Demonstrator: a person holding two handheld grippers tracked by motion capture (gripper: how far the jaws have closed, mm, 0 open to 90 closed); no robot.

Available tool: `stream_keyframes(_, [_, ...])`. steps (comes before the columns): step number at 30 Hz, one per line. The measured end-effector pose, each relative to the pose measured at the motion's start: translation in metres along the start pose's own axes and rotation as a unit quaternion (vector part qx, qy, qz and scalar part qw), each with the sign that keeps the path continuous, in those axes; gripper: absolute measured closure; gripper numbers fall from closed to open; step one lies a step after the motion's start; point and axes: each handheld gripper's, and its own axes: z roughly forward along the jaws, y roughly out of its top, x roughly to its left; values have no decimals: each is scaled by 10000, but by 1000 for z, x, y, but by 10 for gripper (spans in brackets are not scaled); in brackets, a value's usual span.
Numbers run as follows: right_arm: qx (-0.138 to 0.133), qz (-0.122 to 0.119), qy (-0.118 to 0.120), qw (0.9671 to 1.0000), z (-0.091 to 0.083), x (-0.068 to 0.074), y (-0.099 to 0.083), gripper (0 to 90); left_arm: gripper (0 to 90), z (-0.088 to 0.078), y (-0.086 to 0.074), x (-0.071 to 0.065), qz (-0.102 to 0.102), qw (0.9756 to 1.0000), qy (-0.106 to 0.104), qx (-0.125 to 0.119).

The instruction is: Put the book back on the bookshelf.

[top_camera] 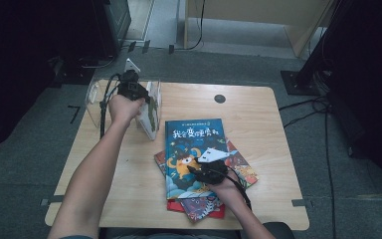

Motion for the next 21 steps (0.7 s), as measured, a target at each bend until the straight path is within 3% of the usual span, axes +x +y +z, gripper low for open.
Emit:
stream_keyframes(9, [-13,3,7,10000,0,-1,0,574,667,-23,-5,1,55,9999,-116,-83])
stream_keyframes(16, [-33,183,56,9998,-1,-6,-1,574,640,-40,-14,7,219,9994,-220,-167])
stream_keyframes(21, [-44,384,103,9992,-4,-13,-2,575,602,-47,-24,7,457,9983,-305,-180])
